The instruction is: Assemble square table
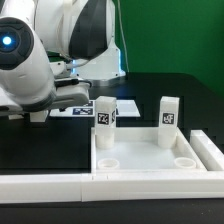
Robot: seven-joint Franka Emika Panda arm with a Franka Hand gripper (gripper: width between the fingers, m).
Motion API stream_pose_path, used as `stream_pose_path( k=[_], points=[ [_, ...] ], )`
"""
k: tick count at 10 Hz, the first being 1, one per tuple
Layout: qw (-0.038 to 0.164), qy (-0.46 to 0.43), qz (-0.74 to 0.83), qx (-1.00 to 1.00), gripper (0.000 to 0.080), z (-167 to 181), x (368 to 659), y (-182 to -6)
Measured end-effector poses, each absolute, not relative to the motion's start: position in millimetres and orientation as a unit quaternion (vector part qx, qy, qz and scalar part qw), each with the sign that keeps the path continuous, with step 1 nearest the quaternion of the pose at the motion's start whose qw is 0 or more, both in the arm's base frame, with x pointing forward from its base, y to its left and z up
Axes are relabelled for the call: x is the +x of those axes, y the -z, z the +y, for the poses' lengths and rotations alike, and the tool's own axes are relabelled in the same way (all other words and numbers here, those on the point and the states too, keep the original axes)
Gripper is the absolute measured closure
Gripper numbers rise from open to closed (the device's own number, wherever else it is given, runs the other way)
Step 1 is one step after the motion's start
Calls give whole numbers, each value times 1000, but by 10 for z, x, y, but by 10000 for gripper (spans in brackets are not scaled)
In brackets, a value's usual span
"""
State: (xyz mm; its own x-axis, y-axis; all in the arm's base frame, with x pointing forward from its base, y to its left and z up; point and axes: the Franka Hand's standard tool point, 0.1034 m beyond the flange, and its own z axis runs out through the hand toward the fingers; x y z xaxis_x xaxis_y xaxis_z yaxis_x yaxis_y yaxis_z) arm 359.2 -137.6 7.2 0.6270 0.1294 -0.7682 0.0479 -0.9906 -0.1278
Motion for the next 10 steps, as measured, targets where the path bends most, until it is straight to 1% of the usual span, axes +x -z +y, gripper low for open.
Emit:
stream_pose_path(
  k=[2, 4, 9, 10],
  points=[
    [47, -429, -50, -901, 163, -1371, 3594, -72],
    [47, -429, -51, -901, 506, -1365, 3596, -71],
    [47, -429, -54, -900, 509, -1352, 3601, -71],
    [52, -431, -64, -899, 509, -1353, 3627, -112]
  ],
)
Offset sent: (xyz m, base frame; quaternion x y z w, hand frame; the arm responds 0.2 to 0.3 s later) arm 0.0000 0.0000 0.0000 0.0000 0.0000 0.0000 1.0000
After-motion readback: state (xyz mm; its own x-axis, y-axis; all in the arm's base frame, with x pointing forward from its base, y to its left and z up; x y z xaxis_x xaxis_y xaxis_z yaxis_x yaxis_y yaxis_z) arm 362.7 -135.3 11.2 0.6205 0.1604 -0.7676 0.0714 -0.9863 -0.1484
